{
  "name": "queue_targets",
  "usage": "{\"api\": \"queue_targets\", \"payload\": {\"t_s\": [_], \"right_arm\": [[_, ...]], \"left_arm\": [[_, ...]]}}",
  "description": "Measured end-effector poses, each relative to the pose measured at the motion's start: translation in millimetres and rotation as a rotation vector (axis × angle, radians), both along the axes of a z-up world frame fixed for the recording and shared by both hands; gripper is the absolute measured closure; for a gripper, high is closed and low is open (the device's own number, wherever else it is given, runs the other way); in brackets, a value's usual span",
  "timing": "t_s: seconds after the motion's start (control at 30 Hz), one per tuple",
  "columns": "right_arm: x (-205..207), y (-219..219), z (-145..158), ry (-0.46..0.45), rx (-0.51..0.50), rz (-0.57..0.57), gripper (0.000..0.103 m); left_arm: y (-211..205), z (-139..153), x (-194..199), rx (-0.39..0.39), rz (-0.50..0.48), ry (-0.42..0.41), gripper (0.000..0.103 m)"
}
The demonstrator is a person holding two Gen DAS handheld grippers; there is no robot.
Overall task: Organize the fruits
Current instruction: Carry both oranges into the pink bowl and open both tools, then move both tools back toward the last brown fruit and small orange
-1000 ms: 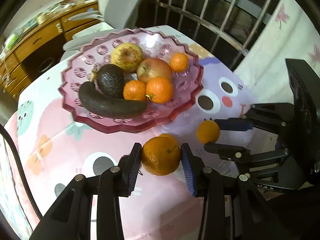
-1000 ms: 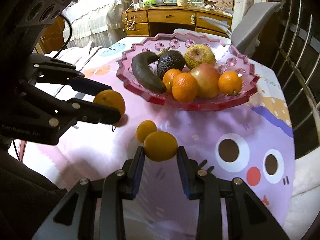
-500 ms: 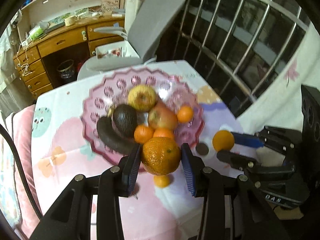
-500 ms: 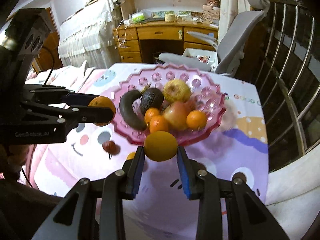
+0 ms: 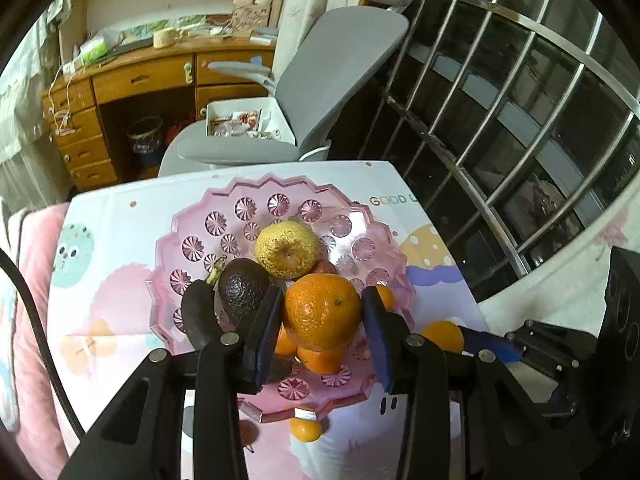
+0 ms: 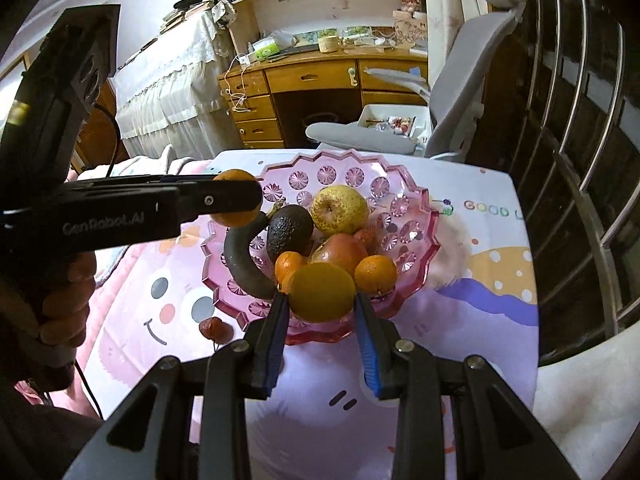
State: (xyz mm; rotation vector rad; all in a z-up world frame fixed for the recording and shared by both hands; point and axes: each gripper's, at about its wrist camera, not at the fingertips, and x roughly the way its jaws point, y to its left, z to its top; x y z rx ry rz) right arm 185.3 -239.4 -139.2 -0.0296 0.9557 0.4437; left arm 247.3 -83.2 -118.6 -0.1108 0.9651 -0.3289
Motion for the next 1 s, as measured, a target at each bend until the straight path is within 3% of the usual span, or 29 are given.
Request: {"api": "queue_targets", "payload": {"t_s": [0.5,0.6,0.67,1.0], "right_arm": [[22.7,3.2,-31.3,0.119,0.055,-0.022,0.068],[27.2,2.2,-35.7,0.147,0.062,-0.039,0.066],[27.1,0.5,-35.1,0.15,0.081,-0.051,0.059],[20.2,-1.3,-29.1,0.192,0.132,-0.102,0.043]], "left_arm": [[-0.8,-39.1,27.0,-0.018,0.051,0.12,0.063],[2.4,-35.3,25.1,-0.022,0.059,0.107,0.043],[6.1,-30.8,22.5,-0.023,0.063,0.097,0.042],[41.3,-13.9,1.9,-0.024,0.138,0.092,0.032]]}}
